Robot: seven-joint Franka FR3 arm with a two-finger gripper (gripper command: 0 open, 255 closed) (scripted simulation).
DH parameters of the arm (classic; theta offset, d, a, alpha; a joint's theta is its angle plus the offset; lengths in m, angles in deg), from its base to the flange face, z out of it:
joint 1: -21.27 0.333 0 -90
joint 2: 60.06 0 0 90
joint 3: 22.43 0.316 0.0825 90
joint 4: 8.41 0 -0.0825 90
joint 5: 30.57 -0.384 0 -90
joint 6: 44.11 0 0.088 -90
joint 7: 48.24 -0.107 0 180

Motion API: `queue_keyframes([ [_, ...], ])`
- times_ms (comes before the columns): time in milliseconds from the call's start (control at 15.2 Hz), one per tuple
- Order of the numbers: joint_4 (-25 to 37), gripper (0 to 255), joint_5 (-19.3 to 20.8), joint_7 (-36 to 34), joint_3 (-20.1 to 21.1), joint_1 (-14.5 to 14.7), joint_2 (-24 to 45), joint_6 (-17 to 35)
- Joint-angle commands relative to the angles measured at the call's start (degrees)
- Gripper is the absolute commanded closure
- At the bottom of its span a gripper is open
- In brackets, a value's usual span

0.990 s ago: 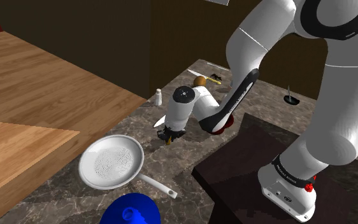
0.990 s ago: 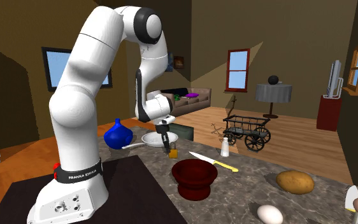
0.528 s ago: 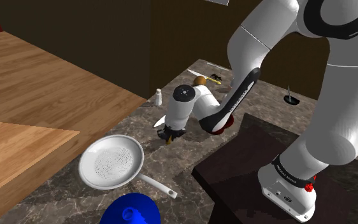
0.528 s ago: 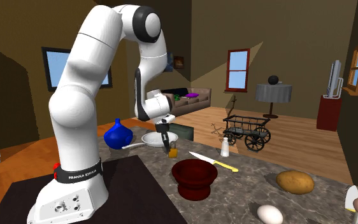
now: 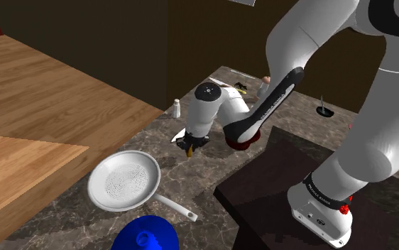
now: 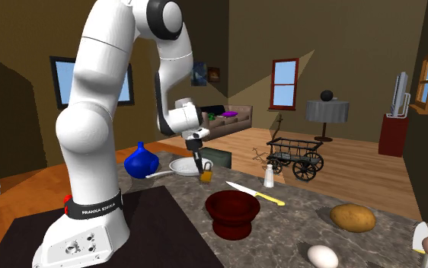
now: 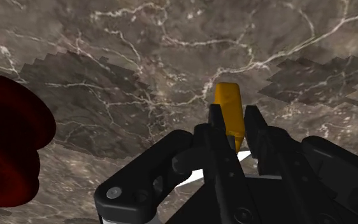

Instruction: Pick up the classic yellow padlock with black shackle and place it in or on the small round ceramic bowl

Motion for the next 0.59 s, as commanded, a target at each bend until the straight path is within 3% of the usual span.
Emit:
queue_keyframes([
  [0,-0.67,255,-3.07,2.48,1.62,-1.23,-1.94,-0.55],
  [528,-2.42,255,-15.5,12.28,7.37,-5.27,-9.44,-2.89],
])
